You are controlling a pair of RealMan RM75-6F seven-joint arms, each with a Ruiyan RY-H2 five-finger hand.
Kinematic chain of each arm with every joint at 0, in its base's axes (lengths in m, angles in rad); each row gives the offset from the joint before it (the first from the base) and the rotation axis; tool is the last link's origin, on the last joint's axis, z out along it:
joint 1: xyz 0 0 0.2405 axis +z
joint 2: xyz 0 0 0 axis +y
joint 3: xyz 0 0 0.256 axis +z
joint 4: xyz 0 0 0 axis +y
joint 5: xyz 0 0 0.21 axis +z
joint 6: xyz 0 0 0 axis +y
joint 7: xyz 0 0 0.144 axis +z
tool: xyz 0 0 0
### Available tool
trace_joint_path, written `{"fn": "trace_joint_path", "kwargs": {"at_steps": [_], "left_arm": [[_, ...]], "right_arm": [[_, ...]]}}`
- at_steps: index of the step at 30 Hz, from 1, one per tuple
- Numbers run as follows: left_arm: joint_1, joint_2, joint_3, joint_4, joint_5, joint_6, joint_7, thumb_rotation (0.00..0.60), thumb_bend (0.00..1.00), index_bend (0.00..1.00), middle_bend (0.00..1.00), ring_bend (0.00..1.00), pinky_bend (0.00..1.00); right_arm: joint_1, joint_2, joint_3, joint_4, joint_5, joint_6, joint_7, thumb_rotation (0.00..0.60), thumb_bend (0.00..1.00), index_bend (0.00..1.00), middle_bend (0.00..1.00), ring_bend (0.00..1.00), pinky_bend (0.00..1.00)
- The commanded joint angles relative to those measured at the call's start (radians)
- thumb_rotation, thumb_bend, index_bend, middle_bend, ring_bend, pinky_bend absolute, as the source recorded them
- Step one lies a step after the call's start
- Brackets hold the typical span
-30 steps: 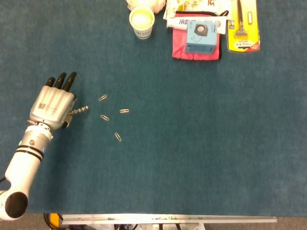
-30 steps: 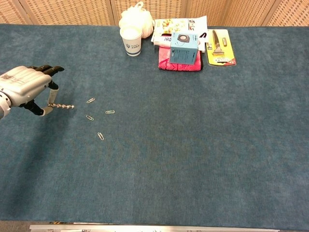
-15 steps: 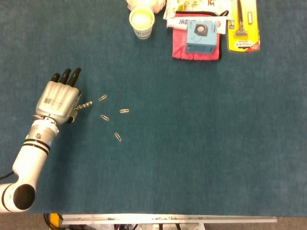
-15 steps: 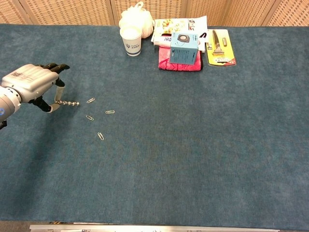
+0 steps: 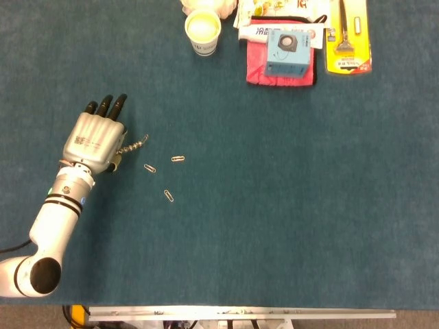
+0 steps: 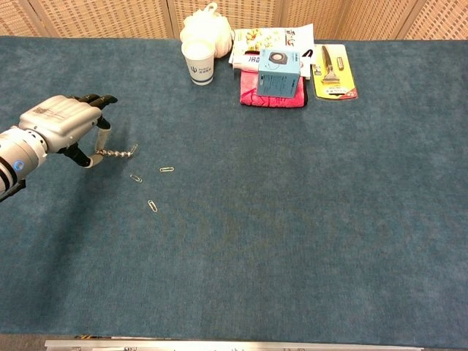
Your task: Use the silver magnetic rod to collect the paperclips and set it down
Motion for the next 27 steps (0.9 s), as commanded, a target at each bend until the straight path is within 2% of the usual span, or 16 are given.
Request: {"fn": "trace_joint_path", "kwargs": {"at_steps": [1,5,20,27], "left_arm": [[-0.003,-0.005,0.004,0.003,-0.003,0.000,0.002,0.600,0.32,0.58,0.00,0.00,0.14],[0.000,-0.002,0.011,-0.012,0.009,0.015,-0.002,0.600,0.32,0.58,0.00,0.00,0.14],[0.026,0.045,0.074,-0.202,0.126,0.113,0.060,0.600,0.32,0.58,0.00,0.00,0.14],[0.035,0.038,0.092,-0.213,0.126,0.125,0.084,0.600,0.32,0.58,0.00,0.00,0.14]], "right_arm": [[0.000,0.001,0.000,0.000,0.000,0.001,0.000,0.600,0.00,0.32,0.26,0.21,0.36],[-0.001,0.002,0.001,-0.001,0.000,0.002,0.002,0.600,0.00,0.32,0.26,0.21,0.36],[-0.001,0.004,0.000,-0.006,-0.003,0.003,0.003,0.600,0.00,0.32,0.26,0.21,0.36],[-0.001,0.006,0.001,-0.009,-0.005,0.006,0.004,0.600,0.00,0.32,0.26,0.21,0.36]]}}
